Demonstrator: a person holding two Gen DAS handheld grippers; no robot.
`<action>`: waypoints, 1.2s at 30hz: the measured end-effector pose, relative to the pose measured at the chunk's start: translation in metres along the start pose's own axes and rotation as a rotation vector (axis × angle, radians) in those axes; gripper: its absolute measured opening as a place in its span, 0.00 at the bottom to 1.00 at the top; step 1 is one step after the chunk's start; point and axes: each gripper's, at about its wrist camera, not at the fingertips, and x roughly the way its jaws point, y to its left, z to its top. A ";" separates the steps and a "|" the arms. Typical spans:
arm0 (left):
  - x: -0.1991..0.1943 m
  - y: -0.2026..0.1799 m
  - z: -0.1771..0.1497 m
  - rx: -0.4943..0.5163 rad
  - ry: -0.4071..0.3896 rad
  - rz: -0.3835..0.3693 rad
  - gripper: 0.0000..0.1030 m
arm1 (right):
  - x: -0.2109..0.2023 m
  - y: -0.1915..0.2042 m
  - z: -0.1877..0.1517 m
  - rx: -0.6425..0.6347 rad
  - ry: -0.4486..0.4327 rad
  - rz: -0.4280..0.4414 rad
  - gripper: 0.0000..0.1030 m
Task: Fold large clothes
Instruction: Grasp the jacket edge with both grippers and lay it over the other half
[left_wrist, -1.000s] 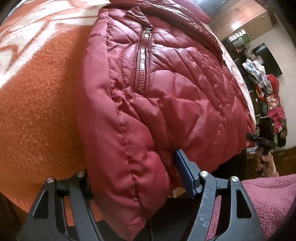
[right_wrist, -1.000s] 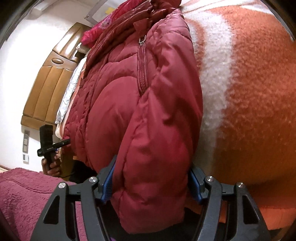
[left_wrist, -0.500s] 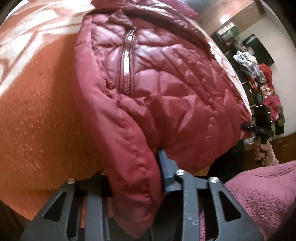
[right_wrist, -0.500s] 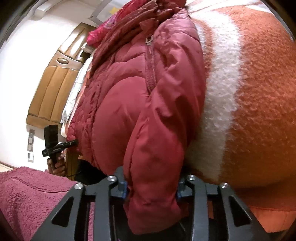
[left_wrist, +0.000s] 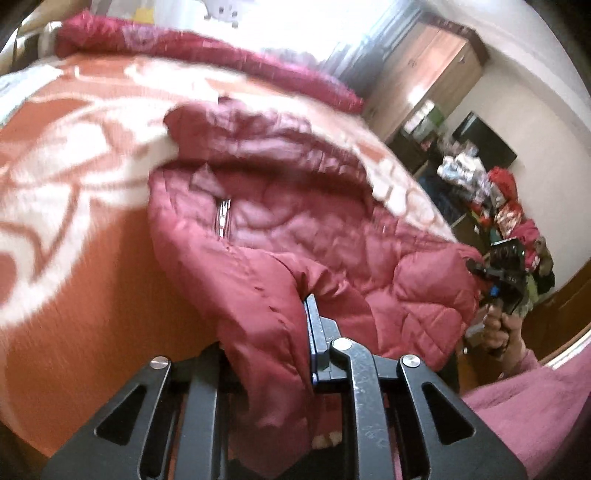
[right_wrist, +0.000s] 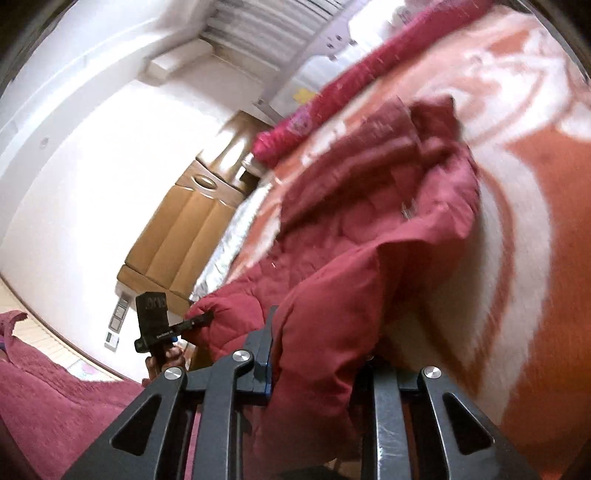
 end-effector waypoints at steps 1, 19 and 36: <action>-0.003 -0.001 0.007 0.002 -0.023 0.000 0.14 | 0.001 0.002 0.006 -0.006 -0.017 0.007 0.20; 0.037 0.000 0.152 0.015 -0.220 0.037 0.15 | 0.037 0.003 0.138 -0.041 -0.235 -0.100 0.20; 0.121 0.046 0.240 -0.085 -0.168 0.152 0.18 | 0.100 -0.063 0.221 0.114 -0.312 -0.298 0.20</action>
